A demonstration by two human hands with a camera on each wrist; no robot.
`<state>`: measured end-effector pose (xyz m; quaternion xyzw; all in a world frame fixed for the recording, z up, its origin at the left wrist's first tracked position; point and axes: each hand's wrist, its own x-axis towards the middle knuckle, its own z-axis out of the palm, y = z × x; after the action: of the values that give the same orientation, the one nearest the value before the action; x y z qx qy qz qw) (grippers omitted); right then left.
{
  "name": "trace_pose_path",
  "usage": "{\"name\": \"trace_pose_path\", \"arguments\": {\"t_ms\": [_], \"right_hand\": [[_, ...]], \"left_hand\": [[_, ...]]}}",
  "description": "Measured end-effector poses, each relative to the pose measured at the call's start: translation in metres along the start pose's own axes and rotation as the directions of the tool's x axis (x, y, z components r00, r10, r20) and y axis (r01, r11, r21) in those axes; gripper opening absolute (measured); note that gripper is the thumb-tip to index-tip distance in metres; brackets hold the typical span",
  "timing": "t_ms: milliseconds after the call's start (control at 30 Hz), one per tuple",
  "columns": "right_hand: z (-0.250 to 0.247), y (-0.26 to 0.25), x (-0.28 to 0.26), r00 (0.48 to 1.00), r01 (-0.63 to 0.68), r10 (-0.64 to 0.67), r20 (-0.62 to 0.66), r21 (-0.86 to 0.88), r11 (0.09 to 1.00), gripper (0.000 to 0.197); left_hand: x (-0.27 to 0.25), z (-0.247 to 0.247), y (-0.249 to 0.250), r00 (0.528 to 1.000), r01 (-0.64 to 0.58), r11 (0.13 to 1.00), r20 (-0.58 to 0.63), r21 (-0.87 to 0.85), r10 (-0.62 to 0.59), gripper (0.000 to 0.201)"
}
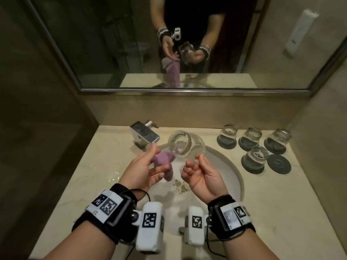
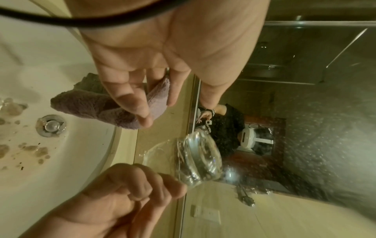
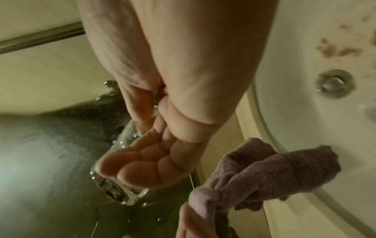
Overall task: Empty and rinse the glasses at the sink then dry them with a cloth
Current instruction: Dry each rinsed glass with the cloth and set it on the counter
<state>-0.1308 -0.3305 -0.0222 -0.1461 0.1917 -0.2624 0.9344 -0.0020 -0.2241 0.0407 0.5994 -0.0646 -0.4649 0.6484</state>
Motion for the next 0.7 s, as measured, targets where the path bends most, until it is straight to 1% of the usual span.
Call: {"name": "trace_pose_path", "arguments": {"t_ms": [67,133,200,267,300,333,367,400,433,467,500,533,567,600,633,700], "right_hand": [[0.002,-0.004,-0.007,0.998,-0.006,0.014,0.064,-0.133,0.991,0.013],[0.004,-0.007,-0.013,0.992,-0.006,0.041,0.121,-0.274,0.962,0.011],[0.005,-0.009,-0.017,0.987,0.009,0.057,0.151,-0.404,0.915,0.011],[0.007,-0.014,-0.023,0.987,0.034,0.052,0.150,-0.520,0.854,0.010],[0.008,-0.017,-0.026,0.989,0.060,0.028,0.142,-0.578,0.814,0.008],[0.006,-0.020,-0.028,0.991,0.094,-0.011,0.131,-0.644,0.760,0.009],[0.003,-0.022,-0.030,0.990,0.136,-0.077,0.115,-0.710,0.690,0.014],[-0.001,-0.024,-0.032,0.981,0.182,-0.168,0.098,-0.776,0.605,0.020],[-0.005,-0.024,-0.033,0.955,0.230,-0.278,0.100,-0.843,0.486,0.025],[-0.009,-0.023,-0.033,0.920,0.263,-0.366,0.139,-0.912,0.315,0.028],[-0.011,-0.020,-0.034,0.894,0.275,-0.391,0.217,-0.957,0.098,0.030],[-0.013,-0.015,-0.034,0.881,0.283,-0.369,0.295,-0.955,-0.089,0.032],[-0.015,-0.011,-0.032,0.871,0.300,-0.345,0.349,-0.935,-0.187,0.033],[-0.015,-0.007,-0.031,0.866,0.309,-0.344,0.362,-0.930,-0.201,0.032],[-0.013,-0.006,-0.032,0.862,0.321,-0.361,0.356,-0.934,-0.155,0.030],[-0.009,-0.007,-0.036,0.865,0.350,-0.381,0.325,-0.937,-0.004,0.033]], "left_hand": [[-0.002,0.006,-0.002,0.999,-0.006,1.000,0.053,0.028,0.004,0.063],[-0.005,0.012,-0.003,0.994,-0.022,0.999,0.112,0.040,0.018,0.063],[-0.006,0.016,-0.006,0.990,-0.036,0.999,0.136,0.009,0.034,0.059],[-0.008,0.017,-0.009,0.992,-0.056,0.998,0.108,-0.023,0.059,0.056],[-0.009,0.019,-0.010,0.993,-0.064,0.997,0.094,-0.046,0.068,0.055],[-0.009,0.020,-0.011,0.995,-0.061,0.995,0.079,-0.082,0.067,0.055],[-0.010,0.021,-0.013,0.996,-0.052,0.990,0.066,-0.134,0.061,0.055],[-0.010,0.022,-0.014,0.997,-0.038,0.980,0.060,-0.196,0.051,0.052],[-0.011,0.024,-0.015,0.997,-0.025,0.967,0.061,-0.253,0.041,0.048],[-0.012,0.025,-0.015,0.997,-0.014,0.954,0.064,-0.300,0.034,0.046],[-0.012,0.027,-0.014,0.997,0.002,0.941,0.071,-0.339,0.023,0.046],[-0.013,0.029,-0.014,0.996,0.024,0.930,0.091,-0.367,0.010,0.047],[-0.015,0.033,-0.014,0.993,0.045,0.923,0.118,-0.381,0.000,0.048],[-0.018,0.036,-0.013,0.990,0.059,0.921,0.143,-0.385,-0.004,0.048],[-0.019,0.040,-0.013,0.988,0.069,0.921,0.156,-0.383,-0.010,0.050],[-0.021,0.047,-0.010,0.987,0.071,0.926,0.163,-0.370,-0.011,0.055]]}}
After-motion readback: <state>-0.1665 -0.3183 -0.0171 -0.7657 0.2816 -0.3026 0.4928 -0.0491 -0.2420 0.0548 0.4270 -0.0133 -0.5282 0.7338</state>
